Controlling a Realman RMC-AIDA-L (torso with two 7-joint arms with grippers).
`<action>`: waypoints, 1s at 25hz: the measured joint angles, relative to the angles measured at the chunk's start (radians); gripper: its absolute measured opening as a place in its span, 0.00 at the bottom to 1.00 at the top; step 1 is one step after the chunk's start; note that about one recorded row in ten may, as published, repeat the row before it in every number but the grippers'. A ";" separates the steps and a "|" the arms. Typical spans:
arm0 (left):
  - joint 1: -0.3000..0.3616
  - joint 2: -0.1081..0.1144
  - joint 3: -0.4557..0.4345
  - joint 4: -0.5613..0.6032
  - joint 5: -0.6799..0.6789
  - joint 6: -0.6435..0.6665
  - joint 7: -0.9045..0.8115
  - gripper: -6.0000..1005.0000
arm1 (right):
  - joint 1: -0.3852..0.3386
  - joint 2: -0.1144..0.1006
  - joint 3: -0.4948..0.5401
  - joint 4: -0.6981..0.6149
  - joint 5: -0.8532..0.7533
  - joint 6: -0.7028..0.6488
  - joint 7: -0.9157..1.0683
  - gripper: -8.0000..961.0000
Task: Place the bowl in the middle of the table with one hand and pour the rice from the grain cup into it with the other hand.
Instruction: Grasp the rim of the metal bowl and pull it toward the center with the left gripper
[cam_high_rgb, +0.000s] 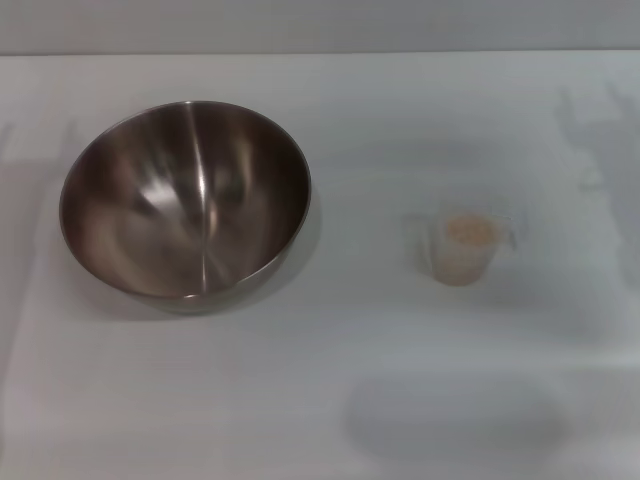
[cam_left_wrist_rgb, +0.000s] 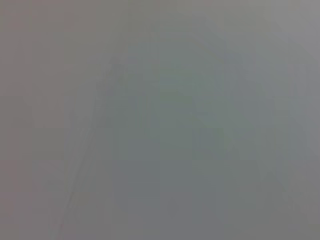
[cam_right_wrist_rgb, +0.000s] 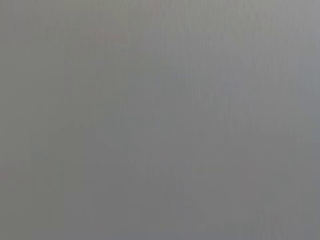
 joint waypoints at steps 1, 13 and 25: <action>0.017 0.005 -0.005 -0.077 0.003 -0.085 -0.016 0.82 | 0.000 0.000 0.000 0.000 0.000 -0.003 0.000 0.67; 0.092 0.073 -0.079 -1.059 0.003 -1.612 0.060 0.82 | 0.003 -0.001 0.001 -0.004 0.000 -0.010 -0.006 0.67; -0.088 -0.001 -0.282 -1.193 -0.151 -2.451 0.501 0.82 | 0.017 -0.002 0.001 -0.009 0.000 -0.004 -0.007 0.67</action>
